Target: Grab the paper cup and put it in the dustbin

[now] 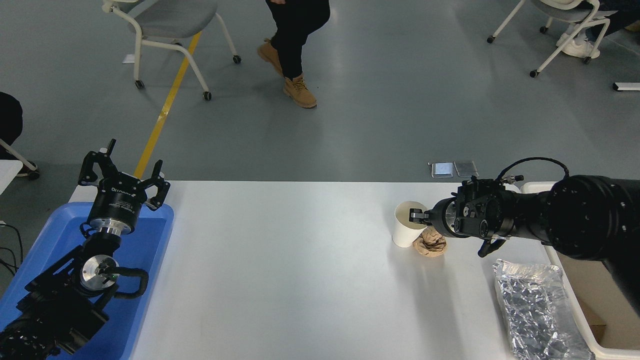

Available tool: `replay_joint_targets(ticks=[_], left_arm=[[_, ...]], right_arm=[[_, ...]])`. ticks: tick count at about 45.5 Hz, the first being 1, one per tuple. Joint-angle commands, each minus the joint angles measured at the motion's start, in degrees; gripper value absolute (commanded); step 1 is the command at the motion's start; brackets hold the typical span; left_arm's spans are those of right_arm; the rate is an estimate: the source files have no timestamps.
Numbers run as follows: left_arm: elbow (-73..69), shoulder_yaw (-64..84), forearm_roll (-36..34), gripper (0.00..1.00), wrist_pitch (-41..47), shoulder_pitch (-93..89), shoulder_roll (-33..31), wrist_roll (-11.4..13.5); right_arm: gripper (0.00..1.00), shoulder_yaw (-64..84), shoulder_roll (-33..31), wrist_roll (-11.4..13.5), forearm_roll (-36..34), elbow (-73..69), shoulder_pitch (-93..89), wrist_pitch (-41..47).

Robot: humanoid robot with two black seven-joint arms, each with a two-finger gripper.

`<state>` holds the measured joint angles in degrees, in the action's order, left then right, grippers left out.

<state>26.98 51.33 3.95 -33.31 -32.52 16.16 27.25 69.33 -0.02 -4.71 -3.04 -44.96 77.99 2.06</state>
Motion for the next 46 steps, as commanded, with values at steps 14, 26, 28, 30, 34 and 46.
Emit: replay_joint_targets(ticks=[14, 26, 28, 30, 34, 46], left_arm=[[0.0, 0.0, 0.0, 0.99, 0.0, 0.0, 0.0, 0.0], [0.0, 0.0, 0.0, 0.99, 0.0, 0.1, 0.0, 0.0], [0.0, 0.0, 0.0, 0.99, 0.0, 0.0, 0.0, 0.0], [0.0, 0.0, 0.0, 0.99, 0.0, 0.0, 0.0, 0.0], [0.0, 0.0, 0.0, 0.99, 0.0, 0.1, 0.0, 0.0], [0.0, 0.0, 0.0, 0.99, 0.0, 0.1, 0.0, 0.0]], right_arm=[[0.0, 0.1, -1.5, -1.8, 0.4, -3.5, 7.1, 1.0], [0.0, -0.8, -10.3, -2.8, 0.8, -12.7, 21.0, 3.3], [0.0, -0.7, -11.7, -2.8, 0.9, -13.7, 22.9, 3.8], [0.0, -0.8, -13.0, -2.8, 0.9, -14.3, 24.8, 4.5], [0.0, -0.9, -15.2, -2.8, 0.9, -14.7, 28.2, 6.6], [0.0, -2.5, -21.3, -4.3, 0.9, -14.7, 36.7, 12.1]])
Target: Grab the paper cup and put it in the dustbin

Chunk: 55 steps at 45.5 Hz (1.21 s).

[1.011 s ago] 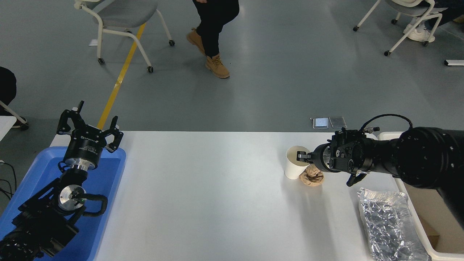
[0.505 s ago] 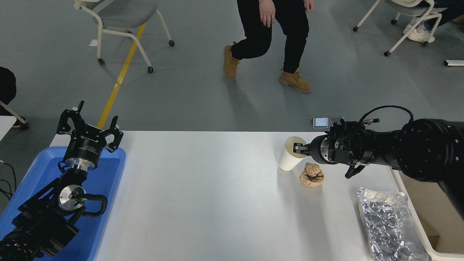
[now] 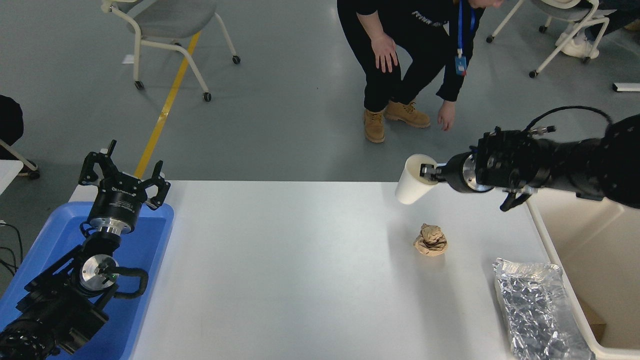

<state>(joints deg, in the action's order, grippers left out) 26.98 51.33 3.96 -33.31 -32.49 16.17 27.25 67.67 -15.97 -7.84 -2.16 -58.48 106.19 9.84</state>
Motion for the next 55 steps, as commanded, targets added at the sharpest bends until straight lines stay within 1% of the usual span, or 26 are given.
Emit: replay_joint_targets(ticks=[1, 8, 25, 31, 35, 39, 42, 49, 55], left_arm=[[0.0, 0.0, 0.0, 0.99, 0.0, 0.1, 0.0, 0.0], [0.0, 0.0, 0.0, 0.99, 0.0, 0.1, 0.0, 0.0], [0.0, -0.1, 0.0, 0.99, 0.0, 0.1, 0.0, 0.0], [0.0, 0.0, 0.0, 0.99, 0.0, 0.1, 0.0, 0.0], [0.0, 0.0, 0.0, 0.99, 0.0, 0.1, 0.0, 0.0], [0.0, 0.0, 0.0, 0.99, 0.0, 0.1, 0.0, 0.0], [0.0, 0.0, 0.0, 0.99, 0.0, 0.1, 0.0, 0.0], [0.0, -0.1, 0.0, 0.99, 0.0, 0.0, 0.0, 0.0], [0.0, -0.1, 0.0, 0.99, 0.0, 0.1, 0.0, 0.0]], right_arm=[[0.0, -0.9, -5.7, -1.3, 0.0, -1.3, 9.1, 4.7], [0.0, -0.8, -7.8, -1.7, 0.0, -1.3, 12.3, 6.2], [0.0, -0.6, -8.3, -1.8, 0.0, -0.1, 11.5, 5.8], [0.0, -0.8, -10.8, -1.7, -1.0, 2.2, 8.0, 5.5], [0.0, -1.0, -13.0, -1.7, -1.5, 4.6, 4.6, 3.7], [0.0, -1.1, -15.5, -1.6, -3.6, 7.8, 0.0, 2.2], [0.0, -1.1, -16.6, -1.5, -6.4, 11.1, -4.1, 1.5], [0.0, -1.1, -17.4, -1.5, -15.8, 19.5, -15.2, -1.5], [0.0, -1.1, -17.6, -1.3, -22.6, 21.8, -22.9, -5.8]])
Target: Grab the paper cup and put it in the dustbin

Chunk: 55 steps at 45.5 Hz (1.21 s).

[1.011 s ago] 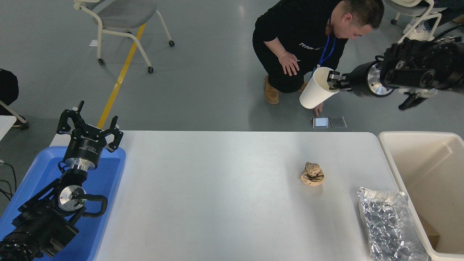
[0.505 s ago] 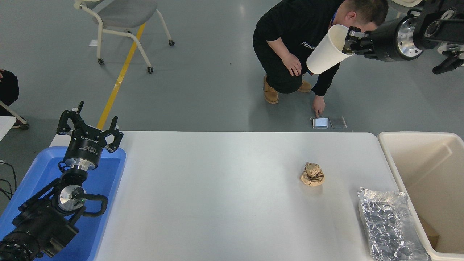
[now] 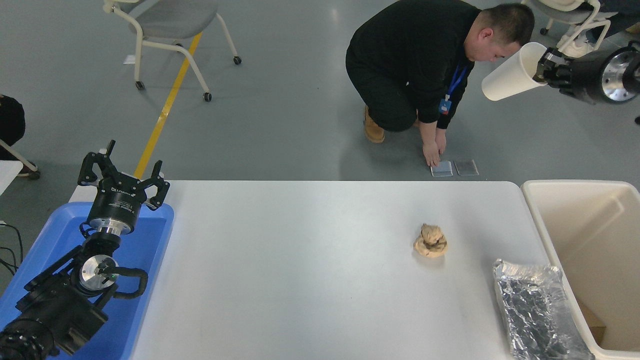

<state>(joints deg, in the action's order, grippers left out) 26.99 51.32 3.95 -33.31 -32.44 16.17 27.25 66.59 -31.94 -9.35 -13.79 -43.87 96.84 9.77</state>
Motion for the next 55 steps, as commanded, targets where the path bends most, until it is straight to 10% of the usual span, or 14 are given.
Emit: replay_joint_targets(ticks=[1, 14, 47, 55], left_arm=[[0.0, 0.0, 0.0, 0.99, 0.0, 0.0, 0.0, 0.0], [0.0, 0.0, 0.0, 0.99, 0.0, -0.1, 0.0, 0.0], [0.0, 0.0, 0.0, 0.99, 0.0, -0.1, 0.0, 0.0], [0.0, 0.0, 0.0, 0.99, 0.0, -0.1, 0.0, 0.0]], right_arm=[[0.0, -0.1, -1.6, 0.2, -12.1, 7.4, -14.6, -6.8], [0.0, -2.3, -1.3, 0.3, -22.7, 7.9, -26.8, -16.6], [0.0, -20.8, 0.7, 0.4, -22.7, 16.8, -51.6, -22.8], [0.84, -24.9, 1.4, 0.3, -22.5, 17.0, -52.5, -23.0]])
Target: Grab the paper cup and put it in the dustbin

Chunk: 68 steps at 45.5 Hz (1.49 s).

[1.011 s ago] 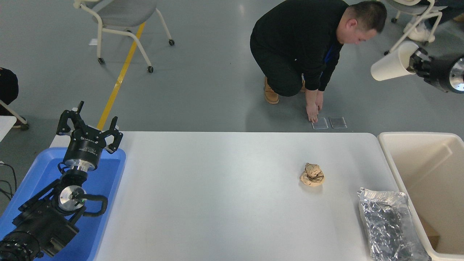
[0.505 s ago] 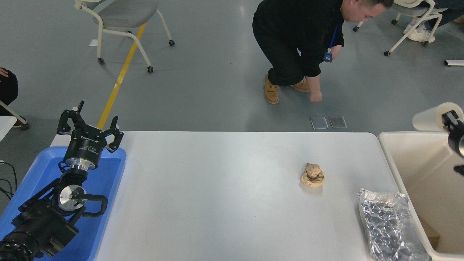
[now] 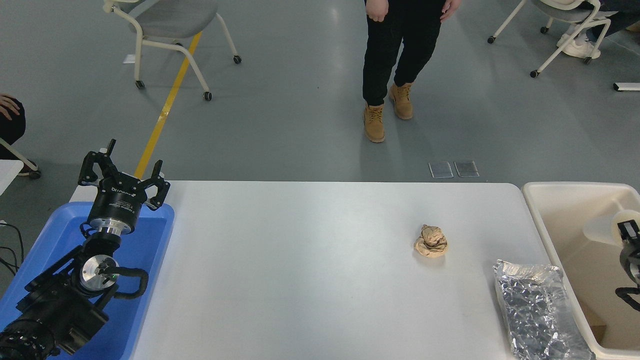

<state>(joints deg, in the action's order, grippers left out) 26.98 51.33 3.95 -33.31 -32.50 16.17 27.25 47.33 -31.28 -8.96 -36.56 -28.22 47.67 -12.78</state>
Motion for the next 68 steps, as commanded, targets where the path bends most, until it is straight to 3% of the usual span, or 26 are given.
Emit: replay_joint_targets(ticks=[1, 3, 17, 29, 45, 54, 68], left_arm=[[0.0, 0.0, 0.0, 0.99, 0.0, 0.0, 0.0, 0.0], [0.0, 0.0, 0.0, 0.99, 0.0, 0.0, 0.0, 0.0], [0.0, 0.0, 0.0, 0.99, 0.0, 0.0, 0.0, 0.0], [0.0, 0.0, 0.0, 0.99, 0.0, 0.0, 0.0, 0.0], [0.0, 0.0, 0.0, 0.99, -0.1, 0.0, 0.0, 0.0], [0.0, 0.0, 0.0, 0.99, 0.0, 0.0, 0.0, 0.0], [0.0, -0.1, 0.0, 0.99, 0.0, 0.0, 0.0, 0.0]], right_arm=[[0.88, -6.5, 0.8, -0.1, 0.4, 1.4, -3.4, -0.5], [1.0, -7.6, 0.8, -0.1, 0.6, 1.4, -3.4, -0.5], [1.0, -7.5, 1.1, -0.1, 2.0, 1.1, 0.0, 0.3], [1.0, -2.0, 1.3, -0.1, 18.0, -1.2, 14.6, 1.4], [1.0, 15.6, 12.0, 0.0, 20.5, -5.6, 39.6, 18.7], [1.0, 19.7, 16.8, 0.0, 21.5, -15.6, 54.4, 33.6], [1.0, 20.9, 19.4, 0.1, 31.0, -36.8, 69.8, 37.7]])
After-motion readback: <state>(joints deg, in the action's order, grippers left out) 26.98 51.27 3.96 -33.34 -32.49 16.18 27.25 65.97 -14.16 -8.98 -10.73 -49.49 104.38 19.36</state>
